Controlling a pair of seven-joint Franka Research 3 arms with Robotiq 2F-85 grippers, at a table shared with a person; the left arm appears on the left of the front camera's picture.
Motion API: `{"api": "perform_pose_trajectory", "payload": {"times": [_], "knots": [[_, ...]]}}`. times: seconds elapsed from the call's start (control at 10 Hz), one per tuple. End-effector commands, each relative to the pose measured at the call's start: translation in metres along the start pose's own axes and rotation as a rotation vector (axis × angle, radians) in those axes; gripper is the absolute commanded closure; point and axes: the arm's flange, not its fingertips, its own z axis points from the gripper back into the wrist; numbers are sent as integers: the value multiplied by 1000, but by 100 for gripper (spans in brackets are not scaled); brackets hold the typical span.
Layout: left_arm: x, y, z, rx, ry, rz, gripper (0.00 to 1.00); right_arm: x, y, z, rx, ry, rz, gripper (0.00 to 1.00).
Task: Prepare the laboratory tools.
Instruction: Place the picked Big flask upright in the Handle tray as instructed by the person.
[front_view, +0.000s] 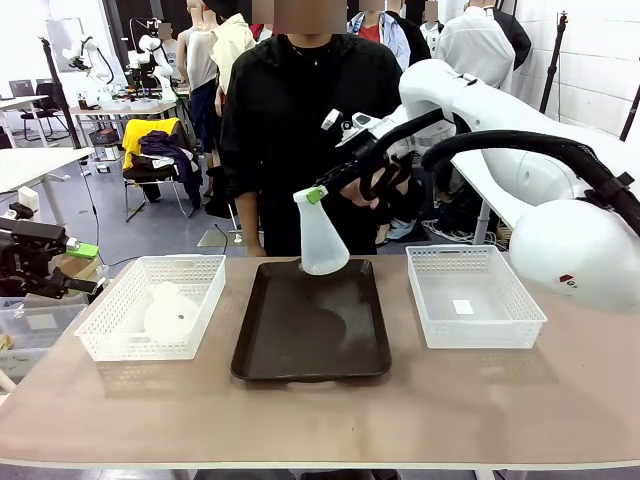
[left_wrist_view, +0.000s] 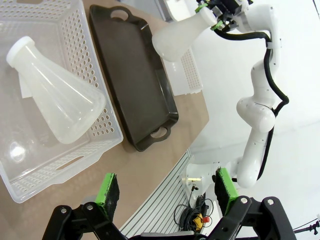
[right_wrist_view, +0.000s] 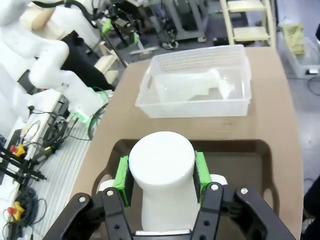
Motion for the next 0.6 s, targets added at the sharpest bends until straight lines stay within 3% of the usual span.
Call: {"api": "perform_pose_trajectory", "payload": {"times": [0.0,0.2,0.5], "knots": [[0,-1,2,-4,-5,-3,0,5,-1,-2,-27,9,0,100],[0,-1,2,-4,-5,-3,0,5,-1,-2,-27,9,0,100],[0,-1,2,-4,-5,-3,0,-29,-2,-8,42,-42,59,100]]}}
